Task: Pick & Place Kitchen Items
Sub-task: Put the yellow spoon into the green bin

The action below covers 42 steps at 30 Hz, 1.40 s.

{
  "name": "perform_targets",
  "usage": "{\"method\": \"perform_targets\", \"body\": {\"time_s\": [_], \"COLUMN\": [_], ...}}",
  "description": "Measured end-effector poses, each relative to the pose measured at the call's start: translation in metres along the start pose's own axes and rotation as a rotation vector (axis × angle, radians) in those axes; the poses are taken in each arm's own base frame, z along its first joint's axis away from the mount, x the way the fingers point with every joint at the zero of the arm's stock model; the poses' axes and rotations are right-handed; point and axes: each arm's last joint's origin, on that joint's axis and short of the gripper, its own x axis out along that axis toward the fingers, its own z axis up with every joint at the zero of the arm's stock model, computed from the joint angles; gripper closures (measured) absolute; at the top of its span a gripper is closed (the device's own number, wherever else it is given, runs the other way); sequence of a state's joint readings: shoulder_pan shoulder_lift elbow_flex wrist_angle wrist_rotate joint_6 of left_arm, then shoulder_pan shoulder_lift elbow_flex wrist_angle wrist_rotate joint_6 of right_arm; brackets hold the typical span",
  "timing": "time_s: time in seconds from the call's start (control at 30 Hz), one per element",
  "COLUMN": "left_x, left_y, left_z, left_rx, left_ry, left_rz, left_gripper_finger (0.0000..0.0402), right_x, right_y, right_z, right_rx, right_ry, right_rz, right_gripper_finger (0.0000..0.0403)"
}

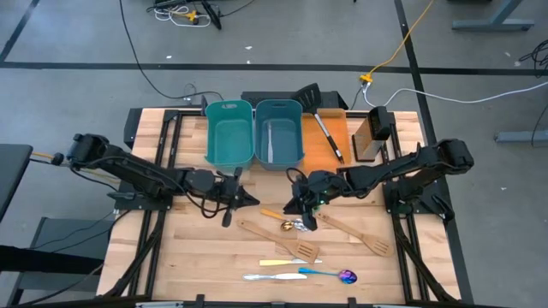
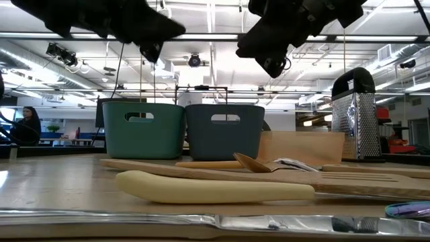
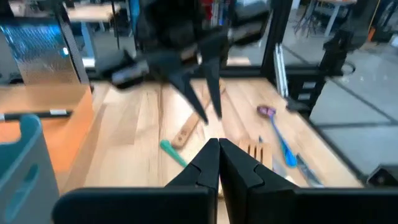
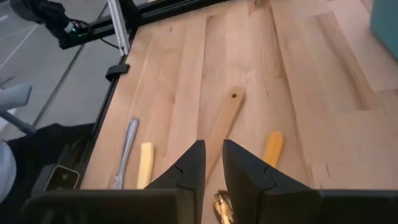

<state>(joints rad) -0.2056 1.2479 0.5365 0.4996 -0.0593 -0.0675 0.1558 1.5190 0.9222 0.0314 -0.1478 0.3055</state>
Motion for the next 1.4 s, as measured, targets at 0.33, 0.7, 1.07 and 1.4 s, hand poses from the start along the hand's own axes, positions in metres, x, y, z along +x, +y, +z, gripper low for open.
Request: {"method": "perform_targets", "body": {"time_s": [0.33,0.7,1.07,1.4], "left_x": [0.02,0.046,0.074,0.104], "left_y": [0.0,-0.001,-0.001,-0.001], "left_z": [-0.029,-0.044,-0.067,-0.076], "left_rx": [0.013,0.1,0.21,0.219], "left_ry": [0.131,0.214,0.317,0.365], "left_rz": [0.019,0.031,0.014,0.012], "left_gripper_finger": [0.0387,0.0298,0.025,0.023], "right_x": [-0.005,-0.021,-0.048,-0.055], "right_y": [0.011,0.014,0.025,0.03], "right_z": [-0.006,-0.004,-0.003,-0.005], "right_rx": [-0.008,0.008,0.003,0.0], "right_ry": [0.028,0.023,0.008,0.008], "right_rz": [-0.065,-0.143,-0.217,-0.24], "right_gripper_finger": [0.0334,0.0334,0.0334,0.0334]}}
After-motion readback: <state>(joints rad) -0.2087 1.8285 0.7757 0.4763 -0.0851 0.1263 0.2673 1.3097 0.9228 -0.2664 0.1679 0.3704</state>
